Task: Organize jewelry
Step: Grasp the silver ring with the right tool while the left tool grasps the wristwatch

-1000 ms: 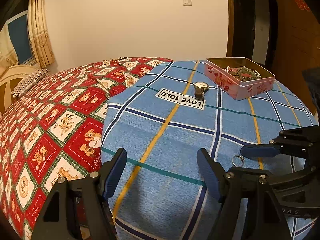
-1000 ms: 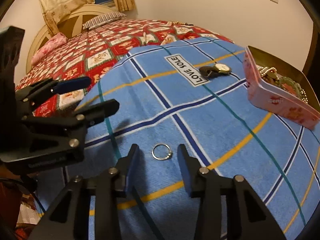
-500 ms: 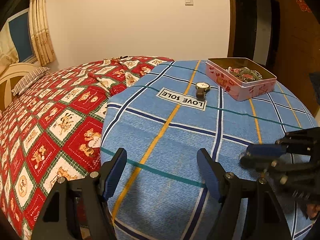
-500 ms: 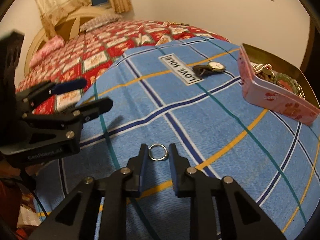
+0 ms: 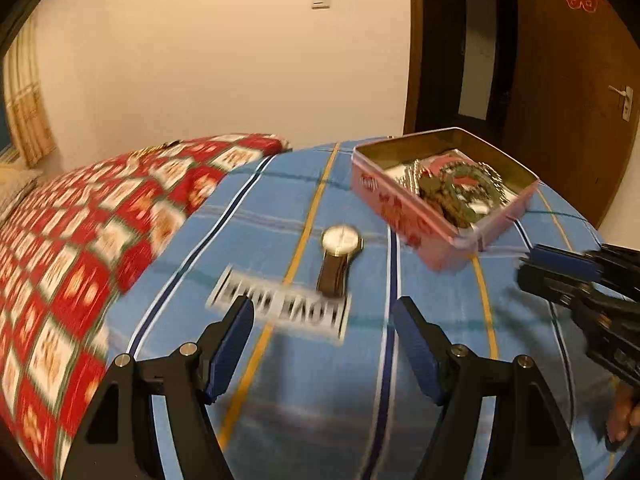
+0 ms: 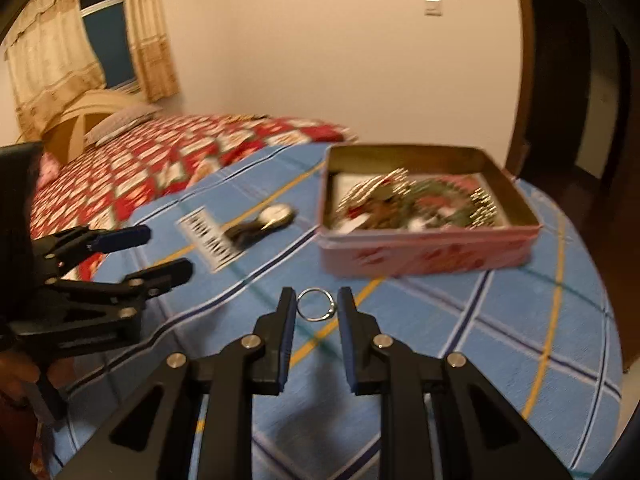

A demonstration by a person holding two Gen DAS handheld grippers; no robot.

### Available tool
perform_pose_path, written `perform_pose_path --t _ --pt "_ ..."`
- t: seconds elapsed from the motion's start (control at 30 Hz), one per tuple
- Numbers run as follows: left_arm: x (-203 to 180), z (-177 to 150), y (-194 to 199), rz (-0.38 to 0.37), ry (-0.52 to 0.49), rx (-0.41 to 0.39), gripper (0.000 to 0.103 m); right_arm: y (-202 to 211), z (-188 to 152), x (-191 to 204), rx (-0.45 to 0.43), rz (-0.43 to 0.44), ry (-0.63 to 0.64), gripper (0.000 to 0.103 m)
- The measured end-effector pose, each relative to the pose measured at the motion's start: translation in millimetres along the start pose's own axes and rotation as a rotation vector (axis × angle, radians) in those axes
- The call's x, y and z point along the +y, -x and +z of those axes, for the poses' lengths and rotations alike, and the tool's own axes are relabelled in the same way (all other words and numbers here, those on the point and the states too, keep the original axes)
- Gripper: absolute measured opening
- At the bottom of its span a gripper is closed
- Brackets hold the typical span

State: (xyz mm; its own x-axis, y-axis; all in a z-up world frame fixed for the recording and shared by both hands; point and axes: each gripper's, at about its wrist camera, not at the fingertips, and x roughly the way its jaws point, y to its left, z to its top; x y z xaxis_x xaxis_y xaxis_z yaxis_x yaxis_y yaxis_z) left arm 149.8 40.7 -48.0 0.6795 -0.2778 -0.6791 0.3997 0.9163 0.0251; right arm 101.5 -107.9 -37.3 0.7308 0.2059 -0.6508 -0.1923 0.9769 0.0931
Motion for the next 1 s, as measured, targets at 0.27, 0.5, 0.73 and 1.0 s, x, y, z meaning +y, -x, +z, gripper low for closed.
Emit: perform_pose_path --t 0.27,0.5,0.73,1.0 --pt "0 34 -58 -0.075 0.081 0.066 0.072 -3 14 -19 -0.042 -0.055 -0.033 0.024" --pt "0 43 -88 -0.052 0.071 0.138 0.061 -3 14 -28 -0.041 -0.055 -0.062 0.024" --pt "-1 43 -87 -0.029 0.052 0.133 0.037 -4 14 -33 -0.037 -0.038 -0.085 0.024" --pt "-8 33 -54 -0.058 0.091 0.03 0.037 -1 14 -37 -0.065 -0.049 -0.094 0.024"
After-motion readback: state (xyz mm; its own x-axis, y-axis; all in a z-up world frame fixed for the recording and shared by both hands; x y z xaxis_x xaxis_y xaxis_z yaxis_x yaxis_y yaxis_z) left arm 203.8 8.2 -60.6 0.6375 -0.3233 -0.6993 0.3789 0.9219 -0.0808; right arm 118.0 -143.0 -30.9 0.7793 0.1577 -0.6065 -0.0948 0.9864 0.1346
